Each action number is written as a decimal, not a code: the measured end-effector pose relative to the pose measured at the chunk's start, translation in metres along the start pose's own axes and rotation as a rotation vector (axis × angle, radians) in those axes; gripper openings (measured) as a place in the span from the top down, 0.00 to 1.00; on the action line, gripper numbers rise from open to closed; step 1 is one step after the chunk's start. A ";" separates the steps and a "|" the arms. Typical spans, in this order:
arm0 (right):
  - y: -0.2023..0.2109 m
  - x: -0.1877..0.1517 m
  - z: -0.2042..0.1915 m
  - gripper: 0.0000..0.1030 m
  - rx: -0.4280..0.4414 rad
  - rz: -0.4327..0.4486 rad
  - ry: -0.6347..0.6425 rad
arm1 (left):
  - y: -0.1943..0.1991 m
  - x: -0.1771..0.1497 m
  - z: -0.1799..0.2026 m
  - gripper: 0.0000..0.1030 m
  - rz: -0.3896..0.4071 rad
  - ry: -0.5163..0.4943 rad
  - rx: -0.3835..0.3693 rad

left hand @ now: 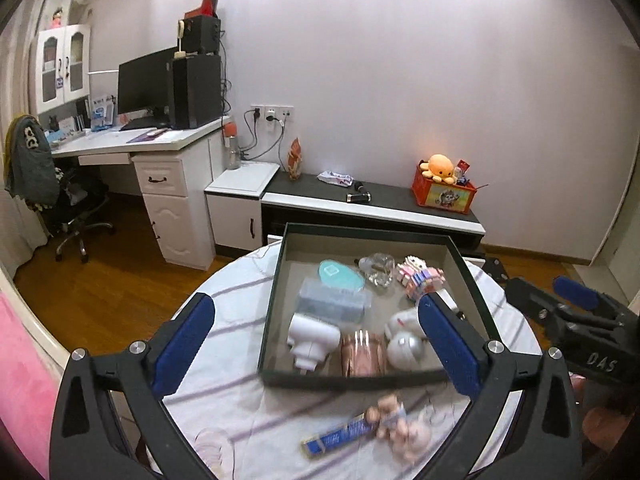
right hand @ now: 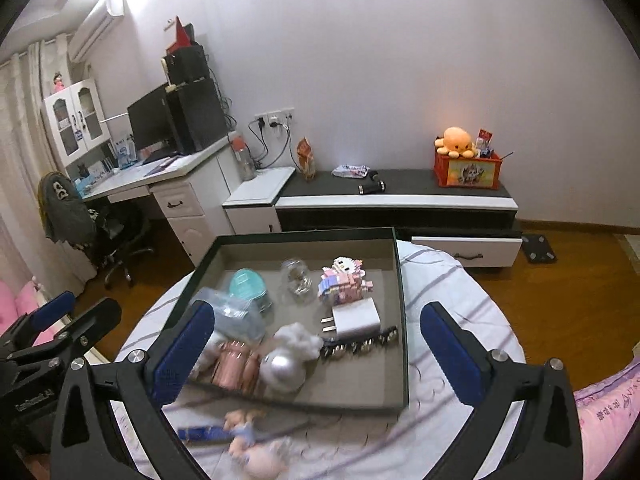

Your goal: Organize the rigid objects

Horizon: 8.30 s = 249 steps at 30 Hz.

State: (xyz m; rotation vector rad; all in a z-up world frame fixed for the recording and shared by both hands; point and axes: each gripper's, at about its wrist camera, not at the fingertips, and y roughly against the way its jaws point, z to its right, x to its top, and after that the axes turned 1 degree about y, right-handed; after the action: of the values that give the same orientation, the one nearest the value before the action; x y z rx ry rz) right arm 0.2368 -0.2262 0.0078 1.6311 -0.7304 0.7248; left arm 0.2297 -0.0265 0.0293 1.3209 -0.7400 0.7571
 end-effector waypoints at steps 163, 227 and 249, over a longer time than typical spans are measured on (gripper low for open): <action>-0.007 -0.089 -0.016 0.56 0.189 -0.211 0.084 | -0.016 -0.071 -0.007 0.80 -0.201 -0.041 -0.147; -0.012 -0.025 0.005 0.00 0.042 -0.060 -0.042 | -0.010 -0.022 -0.007 0.00 -0.046 0.012 0.076; 0.244 -0.147 -0.042 0.00 -0.100 0.247 0.052 | 0.226 -0.141 0.018 0.00 0.166 -0.078 0.115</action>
State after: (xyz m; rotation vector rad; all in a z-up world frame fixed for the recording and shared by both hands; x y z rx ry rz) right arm -0.0483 -0.2111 0.0462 1.4413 -0.9264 0.8893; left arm -0.0365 -0.0321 0.0404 1.4116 -0.8872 0.8953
